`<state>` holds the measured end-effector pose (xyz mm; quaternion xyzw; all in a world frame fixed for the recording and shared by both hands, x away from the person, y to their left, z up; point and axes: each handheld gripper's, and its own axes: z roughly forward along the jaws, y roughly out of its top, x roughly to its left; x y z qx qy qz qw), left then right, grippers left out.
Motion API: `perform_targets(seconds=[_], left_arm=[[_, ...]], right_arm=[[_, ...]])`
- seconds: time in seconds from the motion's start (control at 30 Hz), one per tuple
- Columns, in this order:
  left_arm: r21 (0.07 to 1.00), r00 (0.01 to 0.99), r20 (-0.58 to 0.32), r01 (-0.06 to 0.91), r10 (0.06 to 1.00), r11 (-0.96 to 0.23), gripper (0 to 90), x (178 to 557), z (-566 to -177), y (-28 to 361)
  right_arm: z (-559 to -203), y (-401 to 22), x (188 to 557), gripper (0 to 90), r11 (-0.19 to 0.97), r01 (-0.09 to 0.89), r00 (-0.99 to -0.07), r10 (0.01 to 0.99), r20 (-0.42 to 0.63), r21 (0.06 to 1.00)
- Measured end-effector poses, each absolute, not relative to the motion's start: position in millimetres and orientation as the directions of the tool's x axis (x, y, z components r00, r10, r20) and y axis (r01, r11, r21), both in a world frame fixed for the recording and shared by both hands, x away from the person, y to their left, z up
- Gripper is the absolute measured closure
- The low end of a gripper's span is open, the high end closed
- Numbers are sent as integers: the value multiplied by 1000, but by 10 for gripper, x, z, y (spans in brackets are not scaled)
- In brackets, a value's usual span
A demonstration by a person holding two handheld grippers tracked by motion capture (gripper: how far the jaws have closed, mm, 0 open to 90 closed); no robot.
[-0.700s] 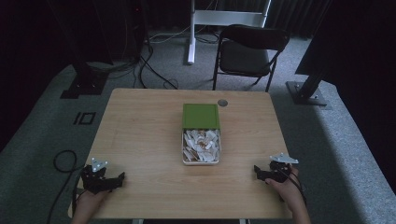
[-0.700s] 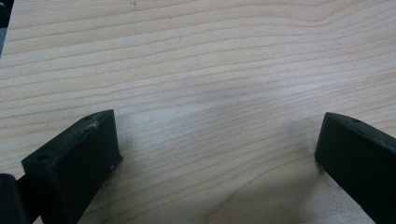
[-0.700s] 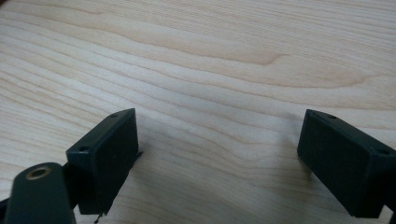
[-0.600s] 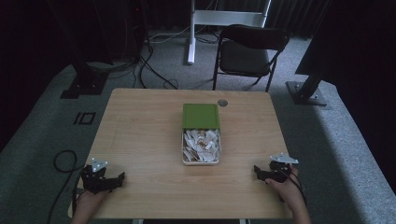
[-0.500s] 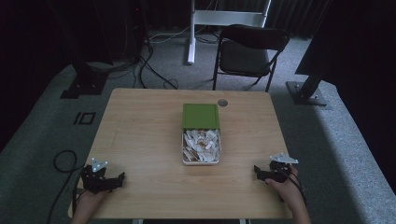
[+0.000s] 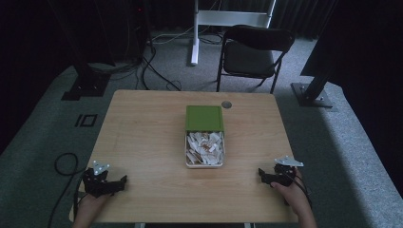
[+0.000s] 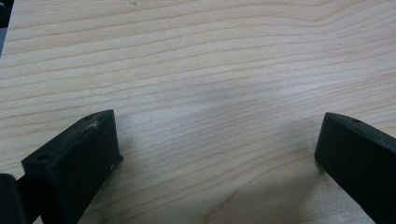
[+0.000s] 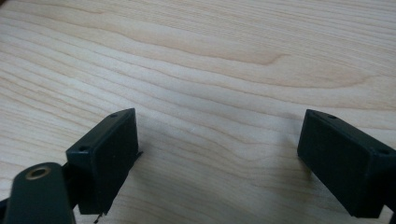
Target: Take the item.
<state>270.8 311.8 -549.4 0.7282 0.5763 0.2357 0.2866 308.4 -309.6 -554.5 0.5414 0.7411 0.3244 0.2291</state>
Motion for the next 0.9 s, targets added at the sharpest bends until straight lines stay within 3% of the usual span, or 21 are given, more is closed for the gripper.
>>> perform_targets(seconds=[0.5,0.9], left_arm=[[689,225,13,704,974,-172,7,2708,-5494,3118],[689,225,13,704,974,-172,7,2708,-5494,3118]], right_arm=[[-5514,-2923,3079,132,230,645,-360,933,24,729],[-5253,-2758,3095,140,253,586,-411,911,13,770]])
